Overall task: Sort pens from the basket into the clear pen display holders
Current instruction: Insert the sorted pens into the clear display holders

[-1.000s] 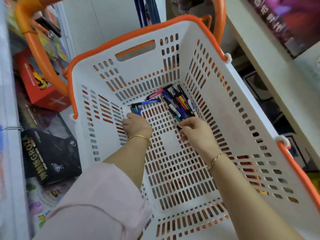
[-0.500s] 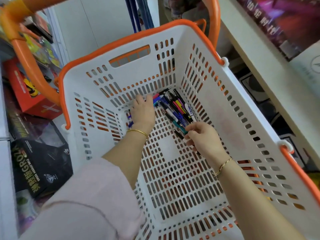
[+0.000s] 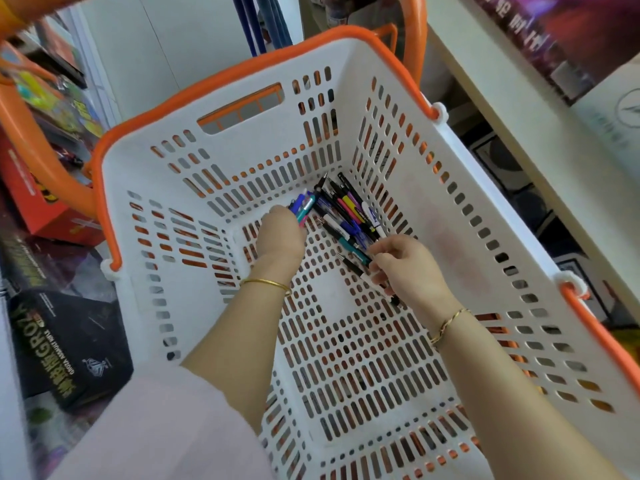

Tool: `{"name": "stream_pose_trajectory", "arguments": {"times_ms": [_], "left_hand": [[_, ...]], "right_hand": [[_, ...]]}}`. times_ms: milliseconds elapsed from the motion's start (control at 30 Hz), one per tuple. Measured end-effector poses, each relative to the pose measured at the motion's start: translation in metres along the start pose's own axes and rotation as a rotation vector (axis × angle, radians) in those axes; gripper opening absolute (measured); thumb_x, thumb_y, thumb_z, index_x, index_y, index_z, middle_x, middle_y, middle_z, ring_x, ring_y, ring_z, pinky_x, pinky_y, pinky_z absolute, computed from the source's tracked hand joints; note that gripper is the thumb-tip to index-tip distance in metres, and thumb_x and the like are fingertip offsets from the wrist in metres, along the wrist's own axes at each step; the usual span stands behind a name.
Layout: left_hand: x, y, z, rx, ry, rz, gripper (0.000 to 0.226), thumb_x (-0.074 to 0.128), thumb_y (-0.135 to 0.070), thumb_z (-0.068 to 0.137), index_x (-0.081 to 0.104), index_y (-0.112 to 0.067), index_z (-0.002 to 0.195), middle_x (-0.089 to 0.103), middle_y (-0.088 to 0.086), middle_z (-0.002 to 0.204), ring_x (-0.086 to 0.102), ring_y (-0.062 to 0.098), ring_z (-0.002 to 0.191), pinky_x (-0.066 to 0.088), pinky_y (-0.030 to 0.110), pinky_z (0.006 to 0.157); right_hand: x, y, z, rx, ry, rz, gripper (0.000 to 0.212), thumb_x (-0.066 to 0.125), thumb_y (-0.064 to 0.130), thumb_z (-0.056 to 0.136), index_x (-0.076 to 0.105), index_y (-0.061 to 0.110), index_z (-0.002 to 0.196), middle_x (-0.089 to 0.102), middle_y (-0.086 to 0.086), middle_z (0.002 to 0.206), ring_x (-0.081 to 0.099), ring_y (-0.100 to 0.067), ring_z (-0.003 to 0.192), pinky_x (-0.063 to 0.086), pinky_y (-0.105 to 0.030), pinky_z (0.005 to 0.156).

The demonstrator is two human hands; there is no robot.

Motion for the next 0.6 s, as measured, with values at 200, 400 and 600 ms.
{"name": "stream_pose_trajectory", "arguments": {"times_ms": [200, 400, 600], "left_hand": [[-0.018, -0.038, 0.016, 0.203, -0.14, -0.01, 0.036, 0.05, -0.012, 0.097, 0.043, 0.001, 0.131, 0.045, 0.021, 0.128, 0.046, 0.029, 0.111, 0.039, 0.032, 0.09], [0.02, -0.029, 0.029, 0.127, 0.002, 0.089, 0.055, 0.059, -0.022, 0.095, 0.033, 0.0, 0.138, 0.045, 0.022, 0.136, 0.034, 0.036, 0.129, 0.037, 0.044, 0.102], [0.025, -0.005, -0.004, -0.155, 0.038, -0.201, 0.031, 0.048, -0.021, 0.098, 0.042, -0.003, 0.122, 0.059, 0.015, 0.106, 0.059, 0.029, 0.087, 0.042, 0.033, 0.06]], "right_hand": [[-0.008, -0.004, 0.001, 0.016, -0.029, 0.03, 0.024, 0.042, 0.002, 0.094, 0.06, 0.017, 0.1, 0.065, -0.006, 0.086, 0.064, -0.018, 0.076, 0.051, -0.025, 0.06], [-0.011, -0.005, 0.002, 0.005, -0.036, 0.043, 0.024, 0.041, 0.003, 0.095, 0.06, 0.017, 0.1, 0.066, -0.007, 0.088, 0.065, -0.021, 0.078, 0.05, -0.025, 0.059], [-0.019, -0.003, -0.001, 0.001, -0.037, 0.079, 0.02, 0.043, 0.005, 0.095, 0.06, 0.015, 0.101, 0.065, -0.007, 0.092, 0.063, -0.014, 0.07, 0.049, -0.023, 0.056]]}}
Point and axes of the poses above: each hand's wrist, its own z-axis towards the middle knuckle, its own x-axis out of the palm, y = z × x, the point moved 9 cm from there along z, towards the middle knuckle
